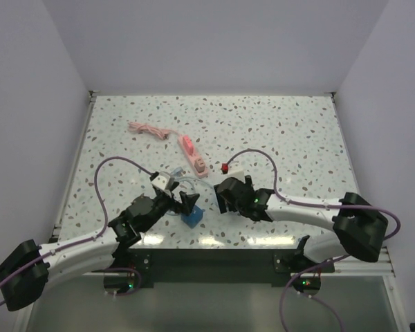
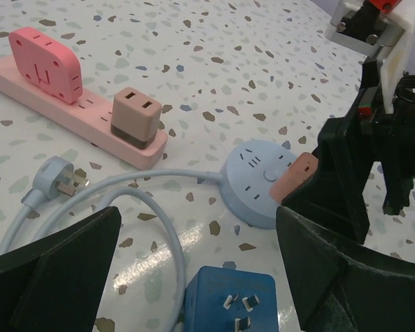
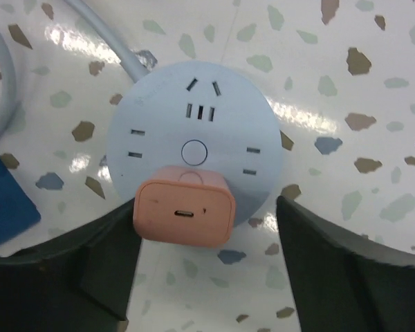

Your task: Insert the plug

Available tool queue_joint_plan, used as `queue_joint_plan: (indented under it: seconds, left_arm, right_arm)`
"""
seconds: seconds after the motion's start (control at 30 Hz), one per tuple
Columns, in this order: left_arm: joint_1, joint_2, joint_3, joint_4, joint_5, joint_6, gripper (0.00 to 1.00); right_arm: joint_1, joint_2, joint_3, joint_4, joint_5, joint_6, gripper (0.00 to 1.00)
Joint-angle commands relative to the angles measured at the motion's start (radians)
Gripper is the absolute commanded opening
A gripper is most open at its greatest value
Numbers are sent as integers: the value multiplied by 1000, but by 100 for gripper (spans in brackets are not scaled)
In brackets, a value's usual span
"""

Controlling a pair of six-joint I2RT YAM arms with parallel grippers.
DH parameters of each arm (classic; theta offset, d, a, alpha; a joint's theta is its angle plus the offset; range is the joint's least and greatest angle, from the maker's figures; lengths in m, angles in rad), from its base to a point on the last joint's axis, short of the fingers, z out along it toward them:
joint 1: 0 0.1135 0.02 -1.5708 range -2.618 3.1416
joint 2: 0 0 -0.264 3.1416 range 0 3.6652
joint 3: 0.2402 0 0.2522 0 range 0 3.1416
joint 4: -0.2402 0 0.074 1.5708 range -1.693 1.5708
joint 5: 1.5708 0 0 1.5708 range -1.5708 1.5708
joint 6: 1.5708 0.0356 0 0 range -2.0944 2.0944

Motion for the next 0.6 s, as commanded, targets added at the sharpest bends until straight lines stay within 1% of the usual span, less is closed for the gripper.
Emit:
queue_joint_plan:
  seconds: [0.0, 0.03, 0.1, 0.2, 0.23, 0.33, 0.5, 0.57]
  left_arm:
    - [7, -19, 36, -12, -34, -8, 100]
    - [7, -25, 41, -21, -42, -9, 100]
    - [7, -36, 45, -35, -70, -15, 100]
    - [7, -68, 45, -69, -116, -37, 100]
    - [7, -85, 44, -76, -126, -49, 100]
    - [7, -122, 33, -102, -171, -74, 100]
    - [7, -194, 18, -165, -254, -117, 100]
    - [7, -237, 12, -182, -278, -130, 100]
  right_arm:
    - [-9, -119, -4, -139, -13, -67, 86]
    - [-6, -174, -2, -139, -17, -81, 89]
    - [0, -222, 4, -139, -34, -104, 90]
    - [28, -283, 20, -130, -73, -173, 90]
    - [61, -289, 25, -127, -82, -188, 90]
    - [133, -268, 48, -94, -129, -222, 90]
    - [178, -153, 62, 66, -252, -227, 91]
    - [189, -119, 85, 86, -271, -233, 91]
